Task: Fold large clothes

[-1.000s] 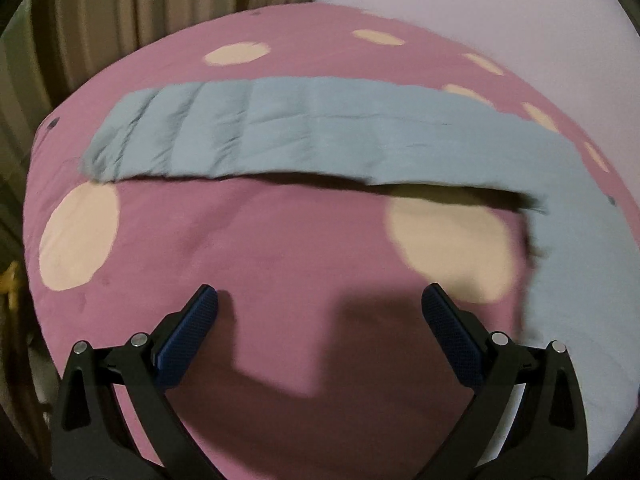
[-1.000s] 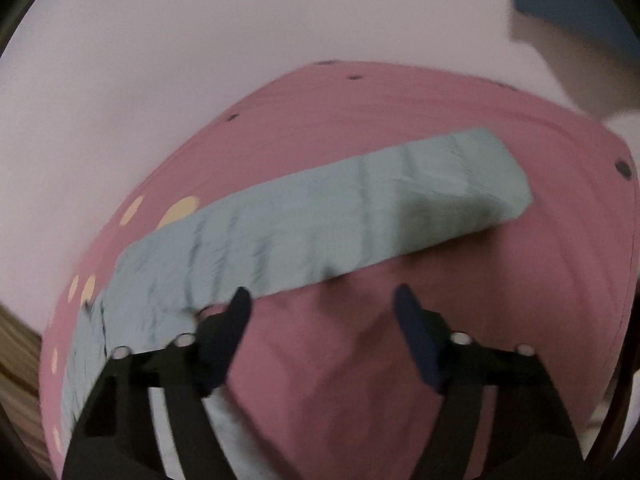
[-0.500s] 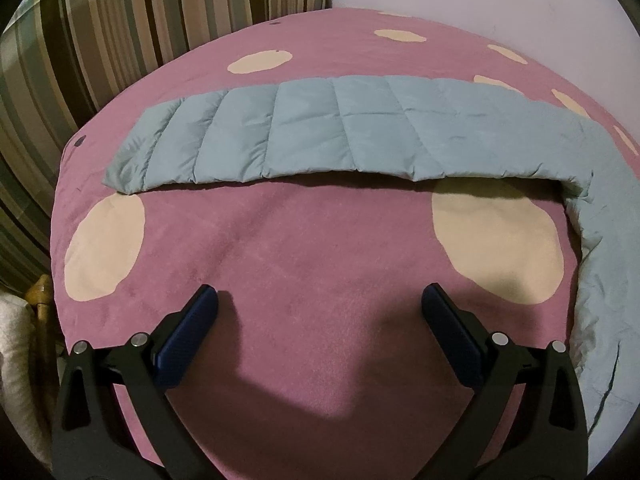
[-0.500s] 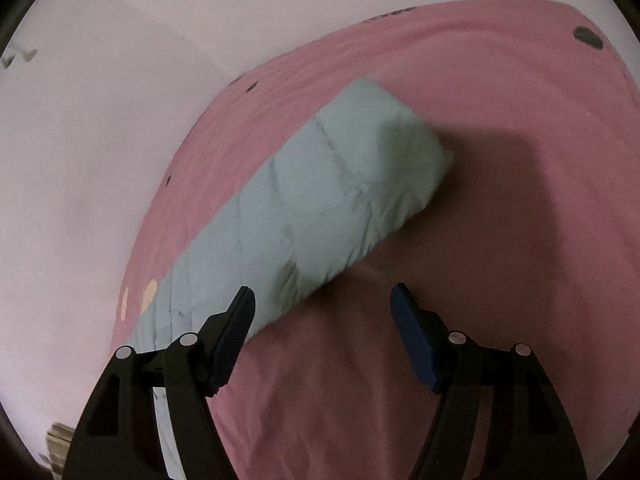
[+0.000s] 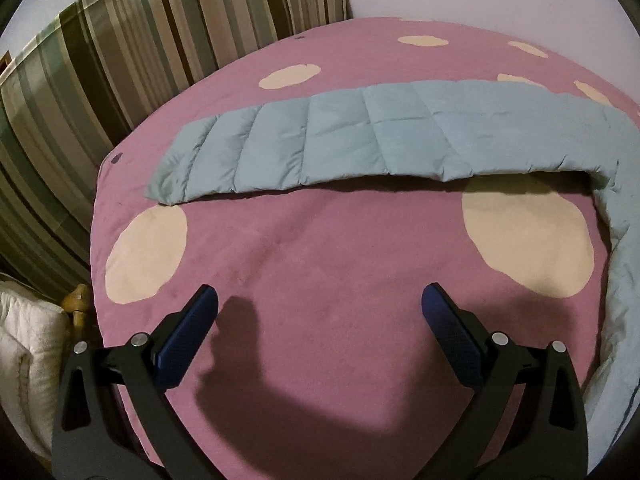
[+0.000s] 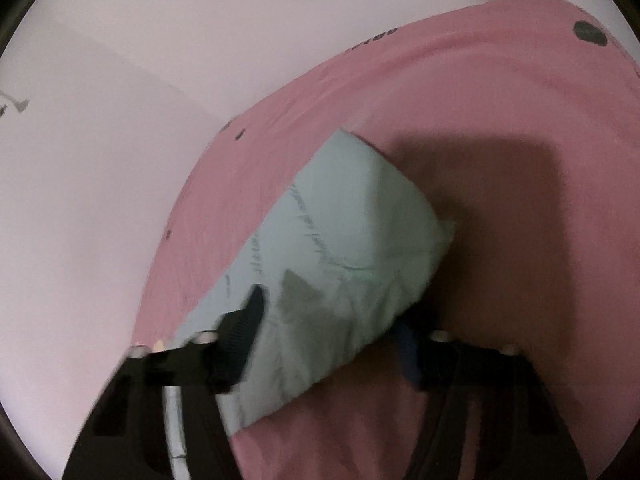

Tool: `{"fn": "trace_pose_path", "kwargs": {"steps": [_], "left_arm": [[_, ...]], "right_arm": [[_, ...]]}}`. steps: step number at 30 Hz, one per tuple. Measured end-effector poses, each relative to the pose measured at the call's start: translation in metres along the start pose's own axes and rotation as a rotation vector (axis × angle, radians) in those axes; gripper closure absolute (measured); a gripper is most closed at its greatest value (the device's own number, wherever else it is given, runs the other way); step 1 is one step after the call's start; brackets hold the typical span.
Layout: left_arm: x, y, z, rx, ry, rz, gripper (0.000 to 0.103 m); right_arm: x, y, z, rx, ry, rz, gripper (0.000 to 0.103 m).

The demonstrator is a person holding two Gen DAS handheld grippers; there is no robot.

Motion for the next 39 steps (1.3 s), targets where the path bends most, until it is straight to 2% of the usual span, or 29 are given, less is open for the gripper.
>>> {"fn": "trace_pose_path", "kwargs": {"steps": [2,5,7,11,16,21,24,29,39], "left_arm": [[0.001,0.001,0.001,0.001,0.009,0.011,0.002],[0.001,0.002,0.002,-0.003,0.009,0.012,0.002],[0.0,0.003,0.002,-0.006,0.004,0.006,0.002],[0.0,0.003,0.001,-0.006,0.006,0.011,0.002],[0.001,0.002,-0.001,-0.001,0.017,0.024,0.002],[0.002,0.003,-0.001,-0.002,0.024,0.03,0.002],[0.001,0.004,-0.001,-0.002,0.026,0.03,0.002],[0.0,0.005,-0.001,-0.006,0.018,0.018,0.002],[-0.001,0.005,0.0,-0.007,0.017,0.016,0.002]], "right_arm": [[-0.003,0.007,-0.001,-0.01,-0.016,-0.009,0.08],[-0.01,0.006,0.002,-0.01,-0.043,0.012,0.095],[-0.014,-0.003,0.007,0.017,-0.089,0.004,0.096],[-0.057,-0.023,0.002,0.055,-0.209,0.02,0.097],[-0.119,-0.04,-0.028,0.05,-0.367,0.08,0.097],[-0.194,-0.044,-0.085,0.021,-0.561,0.145,0.097],[-0.239,-0.039,-0.134,-0.023,-0.68,0.184,0.097],[-0.296,-0.033,-0.216,-0.109,-0.809,0.243,0.097],[-0.353,-0.025,-0.36,-0.262,-1.039,0.332,0.097]]}}
Point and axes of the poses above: each gripper's, at about its wrist camera, not at the fingertips, and y roughly the way its jaws point, x to its right, z to its top, the point moved 8 cm from there along y, roughly the way its jaws point, and after that the axes turned 1 degree about -y, right-handed, at the moved point
